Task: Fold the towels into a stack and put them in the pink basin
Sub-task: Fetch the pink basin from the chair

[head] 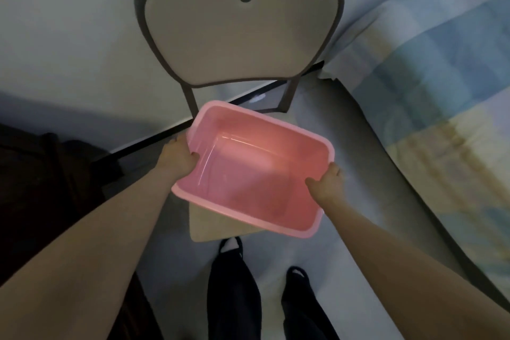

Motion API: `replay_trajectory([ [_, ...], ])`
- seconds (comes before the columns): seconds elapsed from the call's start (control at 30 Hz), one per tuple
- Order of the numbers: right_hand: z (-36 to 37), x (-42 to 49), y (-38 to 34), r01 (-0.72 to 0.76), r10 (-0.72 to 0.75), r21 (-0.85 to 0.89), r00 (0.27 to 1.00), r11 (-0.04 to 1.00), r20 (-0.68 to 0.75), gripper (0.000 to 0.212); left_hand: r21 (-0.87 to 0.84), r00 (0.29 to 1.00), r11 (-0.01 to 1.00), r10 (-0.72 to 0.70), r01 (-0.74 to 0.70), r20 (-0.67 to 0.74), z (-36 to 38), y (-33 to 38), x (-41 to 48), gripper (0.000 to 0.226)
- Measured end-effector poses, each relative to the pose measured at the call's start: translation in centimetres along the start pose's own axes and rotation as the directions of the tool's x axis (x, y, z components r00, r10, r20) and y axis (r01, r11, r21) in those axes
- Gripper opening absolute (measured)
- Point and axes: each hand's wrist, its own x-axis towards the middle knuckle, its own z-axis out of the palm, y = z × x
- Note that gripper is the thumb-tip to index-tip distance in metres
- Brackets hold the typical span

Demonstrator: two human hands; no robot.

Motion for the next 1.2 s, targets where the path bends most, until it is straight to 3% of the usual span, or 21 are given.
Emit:
replay_trajectory([
  [0.17,1.1,0.8,0.4,-0.018,0.022,0.054,0.997,0.998,-0.069,0.066,-0.112,1.0,0.993,-0.03,0.029,0.0,0.6,-0.5,2.3,0.04],
  [0.33,0.5,1.0,0.8,-0.086,0.114,0.238,0.988,0.968,-0.105,0.05,-0.256,0.986,0.954,-0.165,0.158,-0.006,0.2,-0.7,2.5,0.038],
  [0.5,-1.0,1.1,0.4,-0.115,0.165,0.339,0.979,0.934,-0.122,0.041,-0.376,0.979,0.912,-0.198,0.165,-0.051,-0.2,-0.8,0.6,0.039],
  [0.73,-4.6,-0.3,-0.5,-0.089,0.122,0.489,0.992,0.868,-0.035,0.017,-0.586,0.923,0.788,-0.347,0.19,-0.167,-0.6,-1.3,-6.4,0.04],
  [0.8,-6.0,-1.7,-0.9,-0.027,0.036,0.509,0.999,0.861,-0.008,0.012,-0.631,0.889,0.752,-0.406,0.192,-0.214,-0.2,-1.9,-9.9,0.04],
  [0.93,-7.9,-4.1,-1.0,0.092,-0.153,0.569,0.987,0.817,0.059,0.024,-0.695,0.814,0.699,-0.498,0.172,-0.3,0.7,-2.5,-18.0,0.037],
  [1.07,-8.6,-8.0,-2.0,0.174,-0.338,0.629,0.929,0.757,0.15,0.021,-0.782,0.666,0.614,-0.629,0.108,-0.402,2.2,-3.4,-28.2,0.035],
  [1.2,-7.5,-14.5,-2.9,0.248,-0.493,0.602,0.823,0.759,0.282,0.021,-0.846,0.493,0.518,-0.772,0.123,-0.401,4.4,-5.2,-38.7,0.031],
])
